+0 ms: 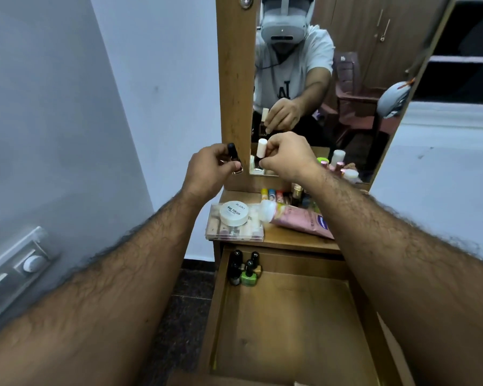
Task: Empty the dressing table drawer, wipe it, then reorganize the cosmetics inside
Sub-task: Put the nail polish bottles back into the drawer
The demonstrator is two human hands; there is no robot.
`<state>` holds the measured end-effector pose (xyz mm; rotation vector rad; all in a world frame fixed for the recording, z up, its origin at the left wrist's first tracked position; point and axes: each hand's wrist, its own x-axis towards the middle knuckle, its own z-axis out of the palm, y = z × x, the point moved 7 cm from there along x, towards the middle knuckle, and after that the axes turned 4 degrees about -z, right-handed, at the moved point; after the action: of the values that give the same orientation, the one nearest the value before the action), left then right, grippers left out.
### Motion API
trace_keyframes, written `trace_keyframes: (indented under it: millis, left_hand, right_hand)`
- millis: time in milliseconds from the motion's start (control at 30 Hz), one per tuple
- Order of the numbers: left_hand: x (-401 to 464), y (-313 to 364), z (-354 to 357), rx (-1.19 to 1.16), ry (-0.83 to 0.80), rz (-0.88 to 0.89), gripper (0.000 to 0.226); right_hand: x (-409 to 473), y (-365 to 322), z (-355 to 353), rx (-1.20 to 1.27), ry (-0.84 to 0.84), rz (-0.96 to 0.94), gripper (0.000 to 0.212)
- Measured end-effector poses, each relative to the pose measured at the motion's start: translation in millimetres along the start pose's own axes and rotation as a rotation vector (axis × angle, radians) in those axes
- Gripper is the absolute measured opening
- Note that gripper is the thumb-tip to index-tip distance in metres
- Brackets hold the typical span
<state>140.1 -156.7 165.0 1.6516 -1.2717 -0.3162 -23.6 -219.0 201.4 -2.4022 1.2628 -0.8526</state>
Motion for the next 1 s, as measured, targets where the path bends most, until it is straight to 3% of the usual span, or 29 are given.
trace_keyframes:
  millis: [167,467,800,1000]
  left_hand:
    - [-54.6,23.9,-2.5,0.022,-0.041,0.059,0.023]
    - [-165.1,2.6,38.2,0.103,-0.177,-0.057,0.024]
    - [-222.1,-66.7,68.6,0.391,-0.430,-0.235,0.033]
    - [-213.6,-74.8,82.9,0.596,-0.507,-0.181,0.021]
  right_hand:
    - [-56.4,-1.9,-31.0,0.051,0.058,-0.021,0.007]
    - [-160.9,28.0,-6.0,0.126,0.000,0.098,0.013]
    - [-227.9,80.0,79.3,0.116,-0.224,0.307,0.010]
    - [-229.2,91.2,109.6,0.094,-0.338,0.345,0.021]
